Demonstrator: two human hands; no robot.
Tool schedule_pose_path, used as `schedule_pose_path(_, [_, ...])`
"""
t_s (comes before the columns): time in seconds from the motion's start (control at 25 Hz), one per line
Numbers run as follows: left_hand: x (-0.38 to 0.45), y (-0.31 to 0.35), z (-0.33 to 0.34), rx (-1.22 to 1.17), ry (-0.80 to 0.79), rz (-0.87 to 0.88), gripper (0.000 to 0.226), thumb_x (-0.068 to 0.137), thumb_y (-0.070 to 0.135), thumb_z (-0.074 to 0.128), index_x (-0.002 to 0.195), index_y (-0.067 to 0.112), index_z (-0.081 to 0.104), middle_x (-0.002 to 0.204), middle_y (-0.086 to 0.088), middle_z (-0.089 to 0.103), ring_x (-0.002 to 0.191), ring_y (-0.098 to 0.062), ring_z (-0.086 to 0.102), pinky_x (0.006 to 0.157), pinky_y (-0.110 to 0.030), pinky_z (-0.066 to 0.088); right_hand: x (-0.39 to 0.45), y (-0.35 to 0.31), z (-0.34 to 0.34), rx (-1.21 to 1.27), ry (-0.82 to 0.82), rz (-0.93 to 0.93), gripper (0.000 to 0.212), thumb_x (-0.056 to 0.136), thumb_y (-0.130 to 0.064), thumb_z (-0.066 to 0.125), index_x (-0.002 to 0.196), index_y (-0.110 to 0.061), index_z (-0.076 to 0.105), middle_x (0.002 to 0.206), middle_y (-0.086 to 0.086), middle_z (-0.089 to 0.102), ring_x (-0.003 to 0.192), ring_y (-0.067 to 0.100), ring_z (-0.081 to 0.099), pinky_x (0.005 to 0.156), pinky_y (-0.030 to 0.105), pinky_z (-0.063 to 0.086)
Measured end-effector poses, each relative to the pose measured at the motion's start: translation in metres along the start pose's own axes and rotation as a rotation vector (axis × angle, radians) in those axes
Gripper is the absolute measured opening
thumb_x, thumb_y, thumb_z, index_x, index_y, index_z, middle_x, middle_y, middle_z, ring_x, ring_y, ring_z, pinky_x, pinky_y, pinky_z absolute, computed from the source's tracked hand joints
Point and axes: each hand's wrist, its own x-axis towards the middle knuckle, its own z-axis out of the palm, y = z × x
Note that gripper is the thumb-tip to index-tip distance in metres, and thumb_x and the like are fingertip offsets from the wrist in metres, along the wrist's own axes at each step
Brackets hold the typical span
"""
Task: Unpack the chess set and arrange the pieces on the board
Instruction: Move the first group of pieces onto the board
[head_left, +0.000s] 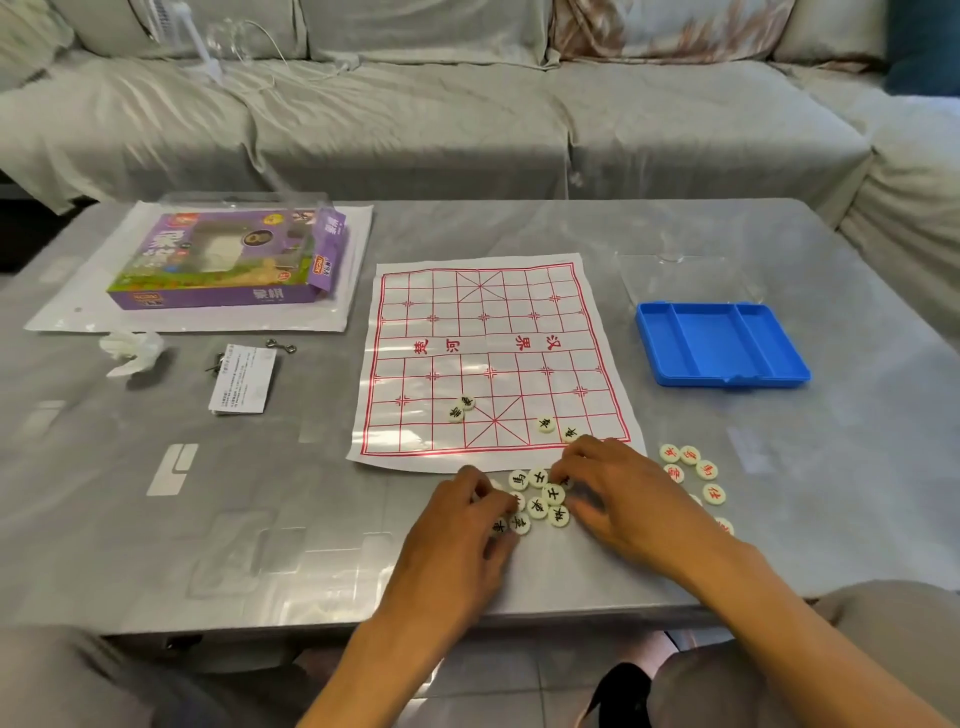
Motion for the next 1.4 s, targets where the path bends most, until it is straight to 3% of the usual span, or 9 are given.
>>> schedule_pose_path(0.32, [-0.003,-0.001,-0.003,-0.018,0.092,-0.01,0.014,0.084,0.025,0.068,0.098,0.023,0.069,0.096,0.009,0.06,0.087,-0.009,0.055,0.07,-0.007,0.036,0.002,0.002,0.002,0.06,0.015,0.016,0.023,0.093,-0.038,0.055,0.115,-0.033,0.057,0.117,-0.013,0.058,0.101,0.004,0.05,0.086,0.018,0.043])
schedule_pose_path(0.52, [0.033,-0.026,-0.038,-0.092,0.3,-0.127,0.011,0.084,0.019,0.07,0.096,0.019,0.07,0.098,0.007,0.062,0.088,-0.009,0.06,0.078,-0.017,0.049,0.012,0.001,-0.011,0.159,0.127,0.125,0.023,0.091,-0.027,0.061,0.114,-0.029,0.061,0.112,-0.011,0.061,0.094,0.002,0.053,0.082,0.014,0.04])
schedule_pose_path(0.72, [0.067,-0.045,-0.037,0.022,0.184,-0.24,0.016,0.09,0.025,0.063,0.101,0.015,0.07,0.104,0.001,0.062,0.098,-0.017,0.057,0.075,-0.018,0.035,0.064,-0.008,-0.018,0.155,0.182,0.106,0.015,0.091,-0.024,0.061,0.106,-0.022,0.063,0.107,-0.005,0.062,0.093,0.01,0.057,0.081,0.021,0.046])
schedule_pose_path(0.84, [0.048,-0.031,-0.034,0.024,0.253,-0.087,0.021,0.089,0.032,0.063,0.103,0.018,0.07,0.104,0.004,0.062,0.098,-0.011,0.05,0.078,-0.02,0.035,0.076,-0.018,-0.008,0.06,0.135,0.036,0.014,0.092,-0.027,0.058,0.103,-0.02,0.065,0.106,-0.002,0.062,0.096,0.017,0.057,0.082,0.03,0.047])
schedule_pose_path(0.92, [0.032,-0.018,-0.029,-0.003,0.115,0.025,0.024,0.089,0.039,0.061,0.106,0.024,0.069,0.103,0.01,0.06,0.096,-0.007,0.05,0.078,-0.02,0.038,0.062,-0.02,-0.006,0.016,0.18,0.027,0.019,0.093,-0.031,0.056,0.105,-0.02,0.064,0.11,-0.002,0.061,0.098,0.018,0.055,0.083,0.03,0.045])
schedule_pose_path(1.0, [0.025,-0.014,-0.021,-0.049,0.032,0.037,0.019,0.09,0.034,0.059,0.104,0.027,0.07,0.101,0.01,0.064,0.092,-0.006,0.054,0.076,-0.017,0.042,0.037,-0.022,-0.006,0.059,0.183,-0.01,0.022,0.093,-0.033,0.054,0.11,-0.023,0.062,0.115,-0.006,0.057,0.101,0.015,0.053,0.084,0.026,0.043])
schedule_pose_path(1.16, [0.031,-0.015,-0.01,-0.125,0.077,-0.047,0.013,0.09,0.024,0.062,0.096,0.025,0.073,0.093,0.008,0.069,0.084,-0.005,0.059,0.071,-0.006,0.037,0.006,-0.021,-0.004,0.035,-0.015,-0.051,0.026,0.093,-0.029,0.051,0.117,-0.029,0.061,0.122,-0.01,0.052,0.106,0.01,0.049,0.087,0.025,0.046])
schedule_pose_path(1.4, [0.03,-0.024,-0.036,-0.379,0.223,-0.234,0.012,0.088,0.018,0.067,0.095,0.026,0.072,0.09,0.018,0.068,0.085,0.004,0.062,0.072,-0.004,0.047,0.01,-0.017,0.0,0.099,0.008,0.007,0.021,0.094,-0.029,0.054,0.113,-0.029,0.064,0.115,-0.011,0.056,0.095,0.003,0.048,0.083,0.016,0.043])
